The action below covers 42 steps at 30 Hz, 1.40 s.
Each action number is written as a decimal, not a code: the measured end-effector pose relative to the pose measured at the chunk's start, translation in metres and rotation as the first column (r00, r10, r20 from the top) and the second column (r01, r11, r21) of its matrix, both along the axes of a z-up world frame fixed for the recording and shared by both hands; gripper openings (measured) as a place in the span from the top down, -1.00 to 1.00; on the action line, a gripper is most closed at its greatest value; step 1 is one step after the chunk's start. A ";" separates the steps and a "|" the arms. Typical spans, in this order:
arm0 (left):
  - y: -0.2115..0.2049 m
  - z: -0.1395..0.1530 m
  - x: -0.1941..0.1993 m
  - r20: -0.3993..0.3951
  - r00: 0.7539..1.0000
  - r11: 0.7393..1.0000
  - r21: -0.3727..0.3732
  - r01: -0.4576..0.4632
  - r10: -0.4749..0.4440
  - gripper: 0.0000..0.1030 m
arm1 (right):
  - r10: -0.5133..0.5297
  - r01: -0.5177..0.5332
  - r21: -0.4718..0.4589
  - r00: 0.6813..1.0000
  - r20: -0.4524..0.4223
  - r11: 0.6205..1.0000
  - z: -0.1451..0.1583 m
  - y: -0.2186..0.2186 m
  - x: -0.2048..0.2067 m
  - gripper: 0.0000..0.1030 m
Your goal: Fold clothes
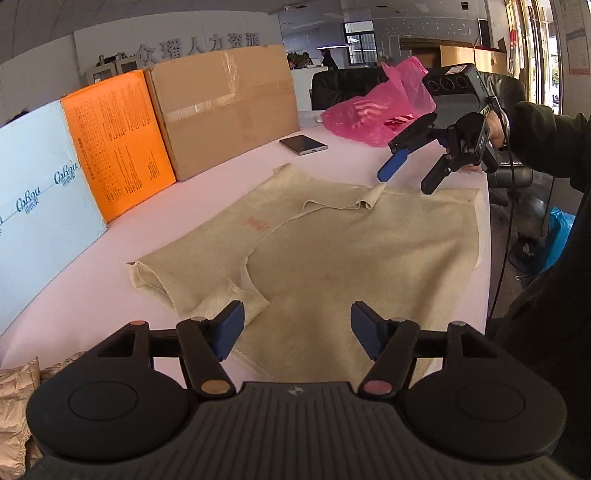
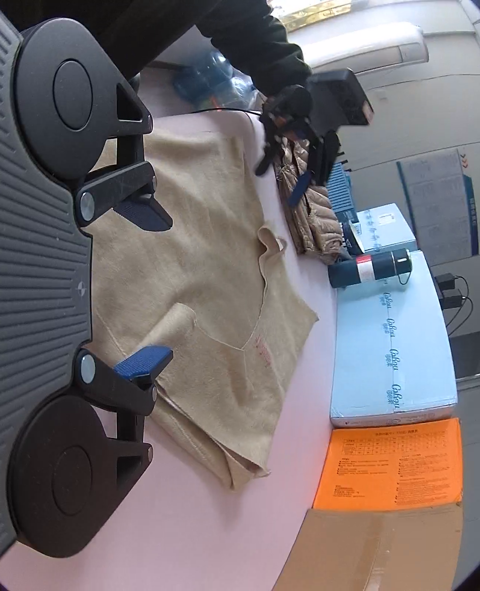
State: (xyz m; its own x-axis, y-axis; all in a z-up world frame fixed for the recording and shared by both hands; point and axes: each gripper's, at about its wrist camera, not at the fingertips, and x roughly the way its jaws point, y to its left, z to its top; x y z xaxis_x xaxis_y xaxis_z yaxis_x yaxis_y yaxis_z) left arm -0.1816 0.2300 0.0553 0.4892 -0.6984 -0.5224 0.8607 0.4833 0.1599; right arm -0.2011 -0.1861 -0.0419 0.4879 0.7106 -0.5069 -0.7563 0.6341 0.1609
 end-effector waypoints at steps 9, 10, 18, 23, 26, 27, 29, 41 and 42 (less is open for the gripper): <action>0.006 0.012 0.007 0.043 0.988 0.977 -0.158 -0.140 0.148 -0.61 | -0.118 0.109 0.111 0.990 0.074 0.988 0.009 -0.015 0.009 -0.69; 0.002 0.014 0.014 0.033 0.984 0.971 -0.174 -0.165 0.173 -0.62 | -0.128 0.118 0.126 0.989 0.075 0.985 0.009 -0.016 0.013 -0.71; -0.053 0.017 0.084 -0.090 0.950 0.919 -0.238 -0.313 0.300 -0.62 | -0.161 0.162 0.248 0.987 -0.022 0.955 0.006 -0.001 0.089 -0.77; -0.073 -0.007 0.114 -0.140 0.929 0.910 -0.197 -0.365 0.343 -0.62 | -0.208 0.224 0.285 0.974 -0.089 0.932 -0.009 0.000 0.126 -0.82; -0.069 -0.029 0.125 -0.204 0.919 0.907 -0.191 -0.374 0.336 -0.62 | -0.248 0.296 0.309 0.951 -0.188 0.904 -0.022 -0.011 0.141 -0.85; -0.068 -0.035 0.130 -0.229 0.913 0.908 -0.176 -0.380 0.338 -0.63 | -0.250 0.314 0.332 0.942 -0.223 0.889 -0.026 -0.017 0.144 -0.85; -0.064 -0.041 0.142 -0.307 0.886 0.899 -0.158 -0.408 0.348 -0.63 | -0.249 0.342 0.377 0.929 -0.275 0.860 -0.032 -0.028 0.149 -0.85; -0.041 -0.035 0.138 -0.344 0.900 0.865 -0.324 -0.382 0.268 -0.87 | -0.175 0.360 0.618 0.924 -0.340 0.699 -0.041 -0.069 0.145 -0.99; -0.038 -0.033 0.136 -0.334 0.905 0.856 -0.352 -0.379 0.263 -0.87 | -0.181 0.363 0.629 0.924 -0.336 0.687 -0.041 -0.072 0.144 -1.00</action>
